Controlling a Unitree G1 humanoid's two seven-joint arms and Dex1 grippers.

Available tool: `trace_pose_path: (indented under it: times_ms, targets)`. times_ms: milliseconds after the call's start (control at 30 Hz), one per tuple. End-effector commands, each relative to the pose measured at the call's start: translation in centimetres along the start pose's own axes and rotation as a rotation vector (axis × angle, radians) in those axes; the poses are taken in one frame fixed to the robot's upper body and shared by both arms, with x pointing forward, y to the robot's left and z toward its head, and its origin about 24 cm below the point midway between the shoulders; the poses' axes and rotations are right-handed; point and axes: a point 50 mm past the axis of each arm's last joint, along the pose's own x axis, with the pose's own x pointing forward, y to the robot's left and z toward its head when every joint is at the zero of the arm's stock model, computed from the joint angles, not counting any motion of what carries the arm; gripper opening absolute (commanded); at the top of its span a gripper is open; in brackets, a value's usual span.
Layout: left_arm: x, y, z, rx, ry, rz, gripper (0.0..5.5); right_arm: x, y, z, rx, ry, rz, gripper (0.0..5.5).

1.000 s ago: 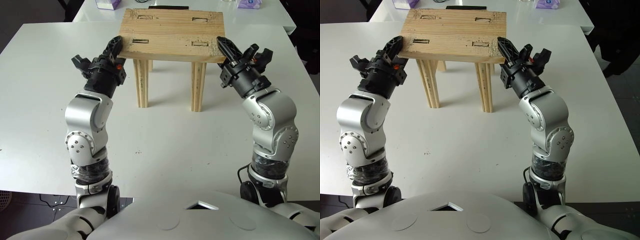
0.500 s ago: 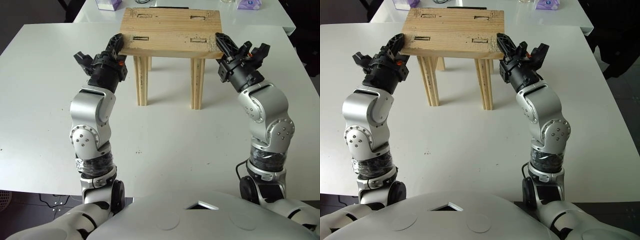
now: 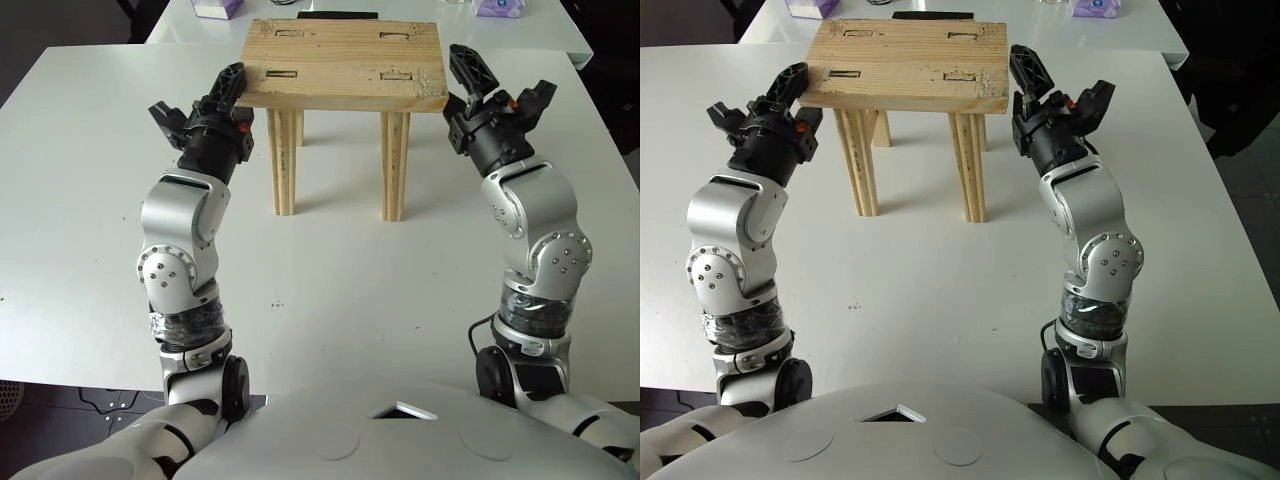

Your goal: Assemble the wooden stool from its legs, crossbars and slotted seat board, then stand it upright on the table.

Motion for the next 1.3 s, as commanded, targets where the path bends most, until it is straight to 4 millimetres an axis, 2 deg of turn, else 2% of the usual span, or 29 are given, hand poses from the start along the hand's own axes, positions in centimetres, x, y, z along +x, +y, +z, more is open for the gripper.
trace_pose_path:
  times_ms: [33,133,200,333,433,500,567,633,700,767,833,900,1033,1167,1300]
  targets:
    - [-0.4,-1.0,1.1,0.057,-0.059,-0.053,2.61,0.7,0.0,2.3,-0.117,-0.104,-0.011,4.28]
    - [-0.7,-2.4,1.9,0.099,-0.107,-0.134,2.61,1.4,0.2,4.2,-0.275,-0.182,-0.019,4.28]
    - [-1.0,-2.9,2.7,0.227,-0.146,-0.167,2.61,1.9,0.2,5.0,-0.419,-0.221,-0.034,4.28]
    - [-1.1,-3.0,4.6,0.431,-0.251,-0.156,2.61,2.7,-0.4,5.0,-0.659,-0.262,-0.069,4.28]
    - [-0.6,-1.3,6.1,0.753,-0.344,-0.029,2.61,3.3,-1.4,4.4,-0.792,-0.292,-0.120,4.28]
    - [-0.1,-0.2,6.0,0.932,-0.356,0.021,2.61,3.7,-1.7,3.8,-0.885,-0.308,-0.128,4.28]
    - [0.3,0.7,5.4,1.058,-0.361,0.051,2.61,4.0,-2.0,3.3,-0.957,-0.325,-0.134,4.28]
    - [0.7,1.9,4.9,1.107,-0.382,0.102,2.61,4.1,-2.8,2.9,-1.027,-0.341,-0.161,4.28]
    - [1.3,4.0,4.2,1.191,-0.388,0.166,2.61,4.4,-4.6,1.9,-1.140,-0.322,-0.202,4.28]
    - [1.5,6.9,3.4,1.388,-0.373,0.265,2.61,4.6,-7.0,0.4,-1.276,-0.280,-0.260,4.28]
    - [1.4,8.6,2.7,1.501,-0.360,0.309,2.61,4.5,-8.6,-0.9,-1.328,-0.250,-0.303,4.28]
    - [1.3,9.1,2.5,1.491,-0.384,0.326,2.61,4.4,-9.2,-2.0,-1.364,-0.246,-0.301,4.28]
    - [1.1,9.5,3.0,1.499,-0.430,0.353,2.61,4.5,-9.0,-3.5,-1.404,-0.252,-0.251,4.28]
    - [1.3,9.8,3.3,1.516,-0.422,0.348,2.61,4.7,-8.8,-4.0,-1.414,-0.259,-0.227,3.71]
    - [1.6,9.9,3.5,1.505,-0.386,0.337,2.61,5.2,-8.4,-4.6,-1.396,-0.271,-0.234,3.68]
